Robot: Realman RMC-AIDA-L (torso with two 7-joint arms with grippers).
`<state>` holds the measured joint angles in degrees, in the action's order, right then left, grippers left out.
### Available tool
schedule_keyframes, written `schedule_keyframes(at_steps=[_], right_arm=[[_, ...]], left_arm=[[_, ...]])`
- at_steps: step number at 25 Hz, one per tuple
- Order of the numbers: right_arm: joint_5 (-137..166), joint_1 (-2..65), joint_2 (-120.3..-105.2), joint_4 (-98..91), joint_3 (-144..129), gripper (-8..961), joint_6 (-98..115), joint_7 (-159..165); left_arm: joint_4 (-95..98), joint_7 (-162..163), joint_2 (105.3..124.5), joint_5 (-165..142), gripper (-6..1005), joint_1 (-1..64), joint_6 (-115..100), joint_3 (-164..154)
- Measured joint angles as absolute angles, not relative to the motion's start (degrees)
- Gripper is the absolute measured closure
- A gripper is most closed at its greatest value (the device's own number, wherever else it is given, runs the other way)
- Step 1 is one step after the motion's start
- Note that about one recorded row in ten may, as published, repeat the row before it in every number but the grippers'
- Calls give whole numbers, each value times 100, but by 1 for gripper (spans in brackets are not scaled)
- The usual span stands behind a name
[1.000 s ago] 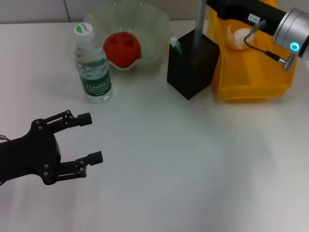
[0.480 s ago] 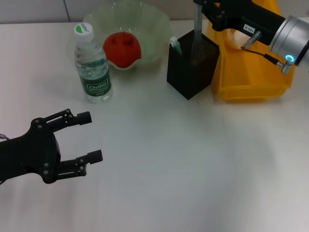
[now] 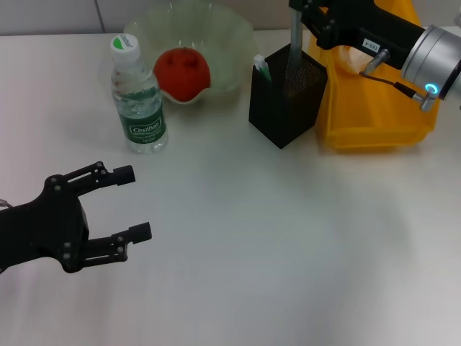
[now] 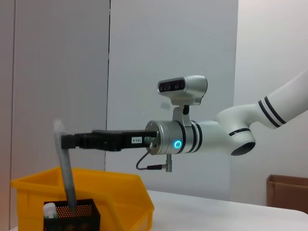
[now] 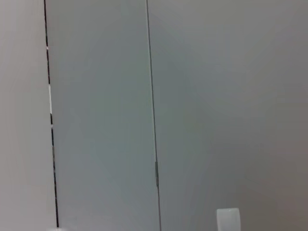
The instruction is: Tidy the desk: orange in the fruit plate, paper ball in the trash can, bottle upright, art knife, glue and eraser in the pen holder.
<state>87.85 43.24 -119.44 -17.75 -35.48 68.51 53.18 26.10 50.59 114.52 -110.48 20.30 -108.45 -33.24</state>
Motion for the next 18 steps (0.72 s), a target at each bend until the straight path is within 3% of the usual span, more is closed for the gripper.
schedule_keyframes(at_steps=[18], right_arm=[[8753,4253,-11954,-1707,-3891,768,6664,5130]], left_arm=[[2610,5053,11442,-11050,172,2012,-10854,-3353]])
